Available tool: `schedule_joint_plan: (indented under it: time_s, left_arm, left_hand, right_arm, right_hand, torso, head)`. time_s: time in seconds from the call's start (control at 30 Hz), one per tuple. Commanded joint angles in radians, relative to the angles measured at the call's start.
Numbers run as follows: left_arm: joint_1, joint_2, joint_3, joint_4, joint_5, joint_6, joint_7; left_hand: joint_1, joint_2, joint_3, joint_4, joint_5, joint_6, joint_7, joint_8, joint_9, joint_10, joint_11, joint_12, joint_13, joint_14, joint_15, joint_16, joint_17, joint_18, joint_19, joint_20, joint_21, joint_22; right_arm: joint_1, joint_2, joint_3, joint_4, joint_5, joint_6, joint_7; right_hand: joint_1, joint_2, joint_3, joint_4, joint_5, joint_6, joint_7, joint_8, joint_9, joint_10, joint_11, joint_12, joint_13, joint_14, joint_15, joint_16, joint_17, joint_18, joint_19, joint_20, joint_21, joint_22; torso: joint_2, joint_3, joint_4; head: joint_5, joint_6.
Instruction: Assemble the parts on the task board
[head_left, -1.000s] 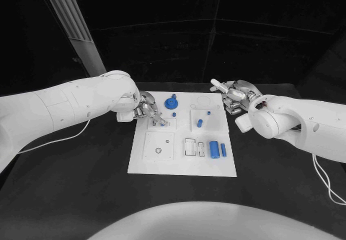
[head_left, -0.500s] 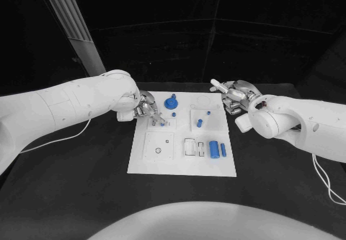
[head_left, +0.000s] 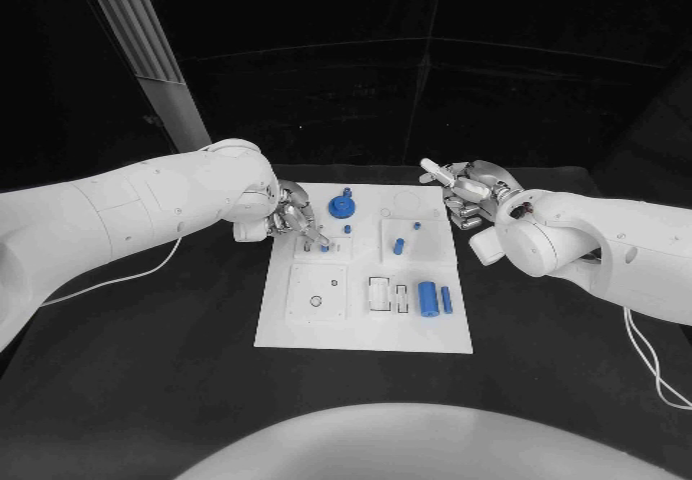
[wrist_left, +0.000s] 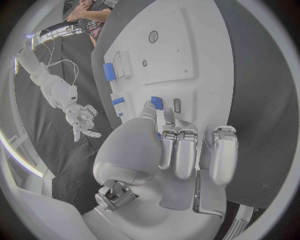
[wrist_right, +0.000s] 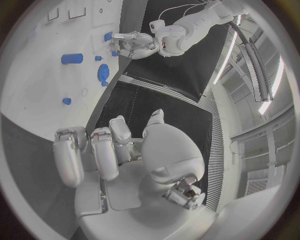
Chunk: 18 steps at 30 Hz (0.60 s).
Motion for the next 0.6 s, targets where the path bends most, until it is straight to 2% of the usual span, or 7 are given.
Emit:
schedule_joint_plan:
  time_s: [0.03,0.3,0.6]
  left_arm:
    - [0.002,0.004,0.000,-0.003,-0.003,0.007,0.001]
    - [0.001,0.010,0.000,-0.009,-0.003,0.001,0.008]
    - [0.001,0.013,0.000,-0.014,-0.003,0.002,0.008]
  left_hand:
    - [0.047,0.040,0.008,0.001,-0.003,0.001,-0.009,-0.006,-0.001,0.107,-0.012,-0.003,0.259,0.106,-0.008,0.003,0.263,-0.007,0.105,-0.004,0.004,0.263]
    - [0.040,0.042,0.006,0.019,-0.003,0.004,-0.007,-0.009,-0.001,0.107,-0.010,-0.003,0.259,0.106,-0.008,0.003,0.263,-0.007,0.105,-0.004,0.004,0.263]
    - [0.048,0.045,0.012,0.021,-0.002,0.004,-0.009,-0.011,-0.001,0.107,-0.011,-0.003,0.259,0.106,-0.008,0.003,0.263,-0.007,0.105,-0.004,0.004,0.263]
  right_arm:
    - [0.001,0.000,0.001,0.002,0.000,0.006,0.003]
    - [0.001,0.001,0.001,0.002,0.000,0.007,0.002]
    - [0.001,0.001,0.001,0.002,0.000,0.007,0.002]
  right_hand:
    - [0.000,0.006,-0.005,-0.003,-0.005,-0.008,0.094,0.004,-0.001,-0.007,0.000,-0.006,-0.001,0.106,0.007,0.002,0.263,-0.007,0.106,0.007,0.003,0.263]
    - [0.000,0.006,-0.005,-0.003,-0.005,-0.008,0.094,0.004,-0.001,-0.007,0.000,-0.006,-0.001,0.106,0.007,0.002,0.263,-0.007,0.106,0.007,0.003,0.263]
    - [0.000,0.006,-0.005,-0.003,-0.005,-0.008,0.094,0.004,-0.001,-0.007,0.000,-0.006,-0.001,0.106,0.007,0.002,0.263,-0.007,0.106,0.007,0.003,0.263]
  torso:
    - [0.000,0.0001,0.0002]
    - [0.000,0.0003,0.0004]
    - [0.000,-0.0001,0.0004]
  head:
    - [0.000,0.000]
    - [-0.001,0.000]
    - [-0.002,0.000]
